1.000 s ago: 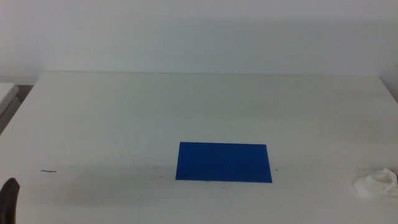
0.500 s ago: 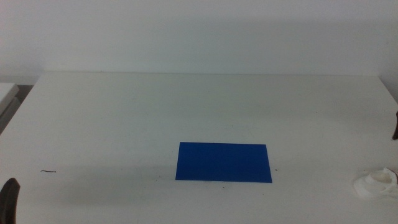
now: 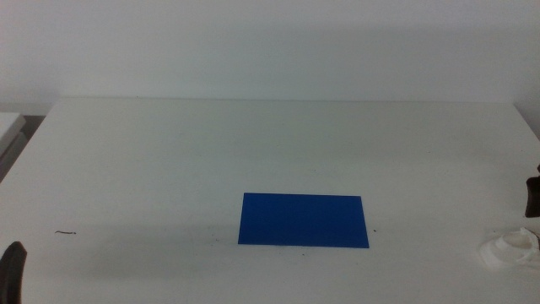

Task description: Use one arm to grab the shoe from the table and place it on the mat.

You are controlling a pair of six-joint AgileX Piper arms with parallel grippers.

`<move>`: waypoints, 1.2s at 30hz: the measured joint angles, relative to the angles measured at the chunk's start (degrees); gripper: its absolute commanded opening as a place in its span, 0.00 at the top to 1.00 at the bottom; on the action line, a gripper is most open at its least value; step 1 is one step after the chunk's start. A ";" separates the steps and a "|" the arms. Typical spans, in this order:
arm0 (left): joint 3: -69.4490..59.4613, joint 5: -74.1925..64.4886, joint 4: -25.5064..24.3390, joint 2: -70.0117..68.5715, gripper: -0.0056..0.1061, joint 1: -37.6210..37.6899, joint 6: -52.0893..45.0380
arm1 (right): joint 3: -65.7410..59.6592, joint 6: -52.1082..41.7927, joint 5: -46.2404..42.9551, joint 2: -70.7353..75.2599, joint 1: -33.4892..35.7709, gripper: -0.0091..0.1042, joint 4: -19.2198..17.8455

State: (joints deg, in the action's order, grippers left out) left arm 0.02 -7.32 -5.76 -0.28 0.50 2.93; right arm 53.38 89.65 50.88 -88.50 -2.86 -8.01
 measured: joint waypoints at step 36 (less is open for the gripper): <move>0.00 0.00 0.00 0.00 0.11 0.00 0.00 | 0.04 -0.99 -6.93 -11.32 -0.48 0.94 6.83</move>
State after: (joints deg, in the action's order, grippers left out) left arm 0.02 -7.32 -5.76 -0.28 0.50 2.93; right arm 53.42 88.65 43.96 -99.82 -3.34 -1.17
